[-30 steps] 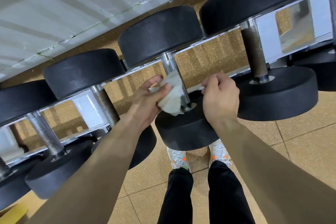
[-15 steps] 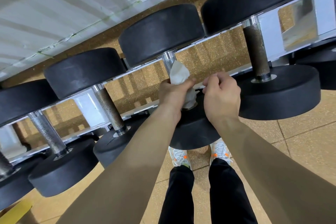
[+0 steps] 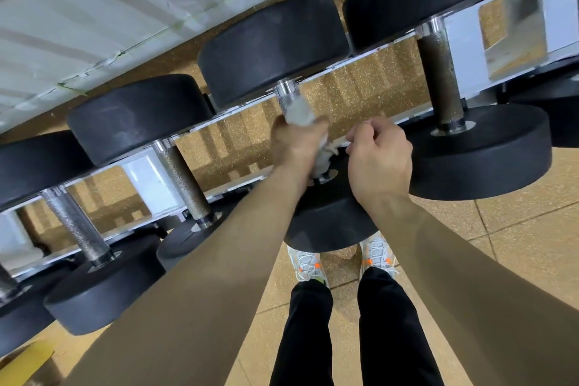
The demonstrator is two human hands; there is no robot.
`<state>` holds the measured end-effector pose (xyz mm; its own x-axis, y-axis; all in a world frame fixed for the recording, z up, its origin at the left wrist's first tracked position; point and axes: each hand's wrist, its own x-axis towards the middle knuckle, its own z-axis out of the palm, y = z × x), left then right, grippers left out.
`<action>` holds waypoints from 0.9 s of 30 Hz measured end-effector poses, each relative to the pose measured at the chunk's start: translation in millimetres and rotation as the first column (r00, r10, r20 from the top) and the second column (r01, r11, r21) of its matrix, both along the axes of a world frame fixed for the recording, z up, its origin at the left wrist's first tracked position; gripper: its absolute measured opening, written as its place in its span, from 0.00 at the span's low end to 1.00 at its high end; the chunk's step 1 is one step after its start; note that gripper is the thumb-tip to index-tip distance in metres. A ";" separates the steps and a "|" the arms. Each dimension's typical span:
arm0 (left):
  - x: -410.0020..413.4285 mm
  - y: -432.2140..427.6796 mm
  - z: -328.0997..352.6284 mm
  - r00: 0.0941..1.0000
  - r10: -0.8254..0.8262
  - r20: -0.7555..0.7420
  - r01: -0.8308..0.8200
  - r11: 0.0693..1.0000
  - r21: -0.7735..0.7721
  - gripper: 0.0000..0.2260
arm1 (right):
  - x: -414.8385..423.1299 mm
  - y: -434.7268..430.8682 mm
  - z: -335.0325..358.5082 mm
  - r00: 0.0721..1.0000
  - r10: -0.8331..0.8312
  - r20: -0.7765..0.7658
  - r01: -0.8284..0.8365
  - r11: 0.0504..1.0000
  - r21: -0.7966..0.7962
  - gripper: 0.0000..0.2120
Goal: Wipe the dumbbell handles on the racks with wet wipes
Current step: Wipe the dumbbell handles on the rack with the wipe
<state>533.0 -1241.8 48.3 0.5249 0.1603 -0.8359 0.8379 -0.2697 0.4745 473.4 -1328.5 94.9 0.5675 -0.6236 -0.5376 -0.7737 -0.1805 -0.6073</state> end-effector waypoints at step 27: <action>-20.6 43.6 21.2 0.937 -0.326 0.126 0.297 0.933 0.204 0.21 | 1.9 1.8 2.1 0.998 -0.025 -0.049 0.025 1.000 0.006 0.14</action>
<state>512.4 -1198.1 69.5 0.6935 0.1064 -0.7126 0.6173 -0.5978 0.5115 475.3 -1326.7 97.0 0.5245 -0.6334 -0.5690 -0.8069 -0.1567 -0.5695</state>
